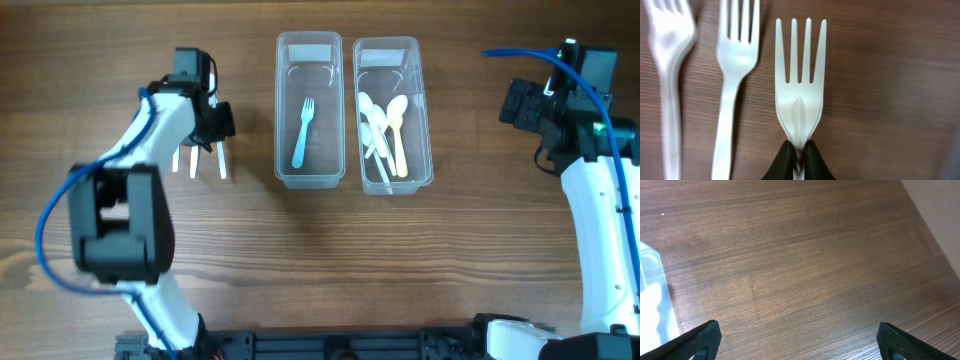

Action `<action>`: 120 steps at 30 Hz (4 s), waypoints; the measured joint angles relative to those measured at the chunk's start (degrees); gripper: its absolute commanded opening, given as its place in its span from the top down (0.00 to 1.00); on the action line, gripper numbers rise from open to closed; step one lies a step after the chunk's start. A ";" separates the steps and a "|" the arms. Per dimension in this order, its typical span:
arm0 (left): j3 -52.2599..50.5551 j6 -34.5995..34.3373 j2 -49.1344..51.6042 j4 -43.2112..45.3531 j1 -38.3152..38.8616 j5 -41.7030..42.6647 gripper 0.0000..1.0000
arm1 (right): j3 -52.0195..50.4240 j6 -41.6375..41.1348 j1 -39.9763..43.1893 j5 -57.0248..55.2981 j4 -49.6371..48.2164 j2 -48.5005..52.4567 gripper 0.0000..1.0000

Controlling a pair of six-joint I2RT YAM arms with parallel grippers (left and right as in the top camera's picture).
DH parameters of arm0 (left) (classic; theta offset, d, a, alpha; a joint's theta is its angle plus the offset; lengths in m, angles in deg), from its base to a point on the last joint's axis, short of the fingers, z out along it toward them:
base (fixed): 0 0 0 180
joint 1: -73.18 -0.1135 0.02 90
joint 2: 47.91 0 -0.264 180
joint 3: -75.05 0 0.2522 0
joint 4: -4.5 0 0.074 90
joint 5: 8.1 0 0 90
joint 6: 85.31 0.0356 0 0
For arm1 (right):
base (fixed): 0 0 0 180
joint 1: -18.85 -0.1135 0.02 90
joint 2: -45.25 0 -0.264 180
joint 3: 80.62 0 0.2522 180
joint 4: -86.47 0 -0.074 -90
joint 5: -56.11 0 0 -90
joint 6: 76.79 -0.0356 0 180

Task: Pack container
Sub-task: 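Place the white fork into the left container and open the gripper, then grasp another white fork with the left gripper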

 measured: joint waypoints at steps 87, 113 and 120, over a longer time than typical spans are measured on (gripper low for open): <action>-0.46 3.78 -2.56 0.68 -5.29 -5.05 0.50 | 0.00 0.00 0.00 0.00 0.00 0.00 0.01; -0.72 9.18 5.79 5.44 -5.49 -1.95 0.96 | 0.00 -0.02 0.00 0.00 0.00 0.00 0.00; -0.72 9.42 5.79 5.31 -5.49 -1.92 0.96 | 0.00 0.00 0.00 0.00 0.00 0.00 0.00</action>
